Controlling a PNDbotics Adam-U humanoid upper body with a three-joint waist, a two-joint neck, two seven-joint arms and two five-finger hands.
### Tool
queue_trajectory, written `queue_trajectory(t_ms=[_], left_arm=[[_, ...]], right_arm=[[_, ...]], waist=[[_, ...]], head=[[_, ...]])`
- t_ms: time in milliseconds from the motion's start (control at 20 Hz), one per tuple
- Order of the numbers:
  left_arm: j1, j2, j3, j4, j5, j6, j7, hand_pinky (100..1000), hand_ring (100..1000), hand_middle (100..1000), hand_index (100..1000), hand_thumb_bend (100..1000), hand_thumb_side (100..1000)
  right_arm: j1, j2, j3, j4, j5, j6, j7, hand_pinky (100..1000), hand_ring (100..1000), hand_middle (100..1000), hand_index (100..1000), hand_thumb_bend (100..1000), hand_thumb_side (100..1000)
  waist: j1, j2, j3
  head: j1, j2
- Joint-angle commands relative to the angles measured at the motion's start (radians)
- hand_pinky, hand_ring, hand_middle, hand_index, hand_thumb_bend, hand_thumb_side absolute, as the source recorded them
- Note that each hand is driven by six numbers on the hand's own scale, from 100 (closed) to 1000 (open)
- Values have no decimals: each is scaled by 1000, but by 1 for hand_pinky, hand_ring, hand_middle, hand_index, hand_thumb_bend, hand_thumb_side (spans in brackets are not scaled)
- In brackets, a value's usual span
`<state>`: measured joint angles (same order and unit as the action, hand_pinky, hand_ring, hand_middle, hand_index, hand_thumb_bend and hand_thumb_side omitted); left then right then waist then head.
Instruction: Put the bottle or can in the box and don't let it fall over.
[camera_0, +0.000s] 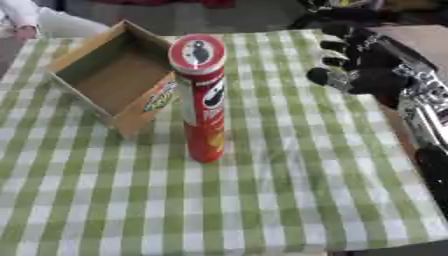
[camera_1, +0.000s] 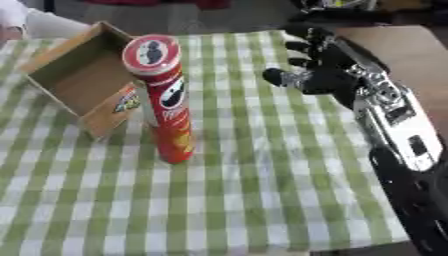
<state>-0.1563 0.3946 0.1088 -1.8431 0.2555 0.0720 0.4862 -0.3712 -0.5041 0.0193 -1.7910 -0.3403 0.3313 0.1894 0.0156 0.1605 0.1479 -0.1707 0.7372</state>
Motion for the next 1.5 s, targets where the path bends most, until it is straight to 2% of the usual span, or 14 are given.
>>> queue_trajectory(t_ms=[50, 550, 1500], left_arm=[[-8, 18, 2, -16, -2, 2, -2, 837, 898, 746, 769, 553, 676], [-10, 16, 1, -16, 0, 3, -4, 837, 899, 746, 769, 551, 678], [-18, 8, -5, -17, 3, 4, -10, 837, 899, 746, 768, 549, 678]], right_arm=[[-20, -5, 9, -23, -16, 8, 15, 954, 1000, 1000, 908, 562, 100], [-41, 39, 63, -12, -14, 32, 80, 959, 1000, 1000, 932, 589, 100], [-75, 137, 123, 39, 48, 33, 164, 969, 1000, 1000, 950, 658, 100]], waist=[[0, -12, 2], [0, -7, 10], [-2, 4, 25]], head=[[-2, -6], [-5, -6], [-7, -20]])
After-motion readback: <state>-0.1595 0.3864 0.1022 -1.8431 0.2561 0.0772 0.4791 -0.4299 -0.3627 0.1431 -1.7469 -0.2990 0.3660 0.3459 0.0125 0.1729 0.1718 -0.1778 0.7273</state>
